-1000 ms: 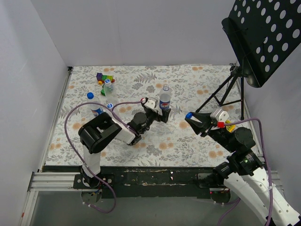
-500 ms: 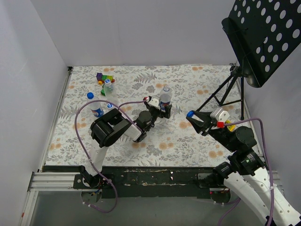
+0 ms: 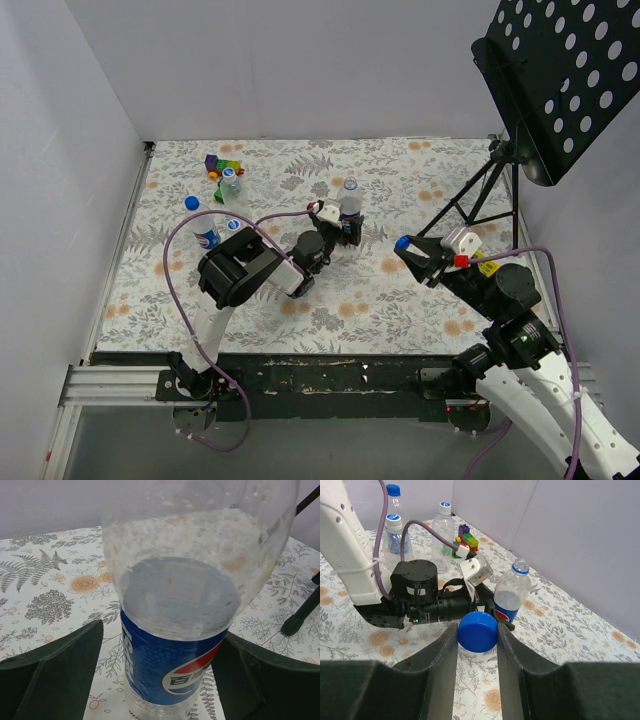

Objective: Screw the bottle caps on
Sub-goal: Pick up the plastic bottle at the center of the board.

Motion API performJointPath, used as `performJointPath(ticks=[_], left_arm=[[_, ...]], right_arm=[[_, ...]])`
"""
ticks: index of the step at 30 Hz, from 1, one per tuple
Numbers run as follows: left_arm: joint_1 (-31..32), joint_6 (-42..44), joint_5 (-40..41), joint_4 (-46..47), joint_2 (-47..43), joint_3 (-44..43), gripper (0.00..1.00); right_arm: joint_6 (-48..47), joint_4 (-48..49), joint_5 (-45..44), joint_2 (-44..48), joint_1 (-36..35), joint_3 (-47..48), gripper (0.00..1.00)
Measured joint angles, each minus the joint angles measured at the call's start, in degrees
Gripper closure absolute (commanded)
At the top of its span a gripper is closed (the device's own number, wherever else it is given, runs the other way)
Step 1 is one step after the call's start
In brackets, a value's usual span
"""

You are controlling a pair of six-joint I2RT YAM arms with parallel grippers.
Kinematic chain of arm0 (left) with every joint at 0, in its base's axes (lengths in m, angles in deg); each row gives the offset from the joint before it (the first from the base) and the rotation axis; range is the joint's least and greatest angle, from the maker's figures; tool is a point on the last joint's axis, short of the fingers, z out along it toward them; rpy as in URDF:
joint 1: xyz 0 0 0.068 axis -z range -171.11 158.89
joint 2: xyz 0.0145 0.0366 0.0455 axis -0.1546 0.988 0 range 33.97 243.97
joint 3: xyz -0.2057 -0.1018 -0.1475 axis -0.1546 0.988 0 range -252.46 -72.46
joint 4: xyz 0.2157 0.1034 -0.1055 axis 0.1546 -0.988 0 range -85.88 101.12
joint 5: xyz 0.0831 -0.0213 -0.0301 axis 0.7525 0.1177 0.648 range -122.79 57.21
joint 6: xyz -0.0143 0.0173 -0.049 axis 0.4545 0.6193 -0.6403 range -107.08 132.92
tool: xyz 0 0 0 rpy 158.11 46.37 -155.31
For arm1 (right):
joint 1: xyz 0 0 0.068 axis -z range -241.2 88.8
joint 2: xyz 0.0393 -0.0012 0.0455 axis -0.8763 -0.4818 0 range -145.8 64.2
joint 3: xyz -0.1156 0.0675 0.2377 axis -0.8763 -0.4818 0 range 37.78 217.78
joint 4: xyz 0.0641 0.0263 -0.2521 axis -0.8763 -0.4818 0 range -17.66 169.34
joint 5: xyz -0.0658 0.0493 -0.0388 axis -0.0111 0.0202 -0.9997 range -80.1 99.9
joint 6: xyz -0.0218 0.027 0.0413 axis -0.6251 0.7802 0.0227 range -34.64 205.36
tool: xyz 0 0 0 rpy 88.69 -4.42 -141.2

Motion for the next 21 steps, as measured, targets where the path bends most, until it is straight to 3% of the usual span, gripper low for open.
performJointPath(ticks=[7,10,16,21], left_arm=[[-0.2,0.66,-2.05,0.0,0.44,0.39,0.44],[-0.2,0.92,-3.87,-0.15,-1.95,3.61,0.47],[-0.26,1.42,-10.93,-3.76,-15.41,11.98,0.47],[-0.26,1.68,-20.31,-15.65,-30.88,15.45,0.46]], right_arm=[[-0.2,-1.16,-0.02,-0.63,0.0,1.57,0.93],[-0.24,-3.34,-0.02,-1.64,0.0,3.52,0.93],[-0.46,-12.81,-0.28,-6.99,0.0,12.9,0.93],[-0.48,-24.98,-0.61,-15.17,0.0,25.92,0.93]])
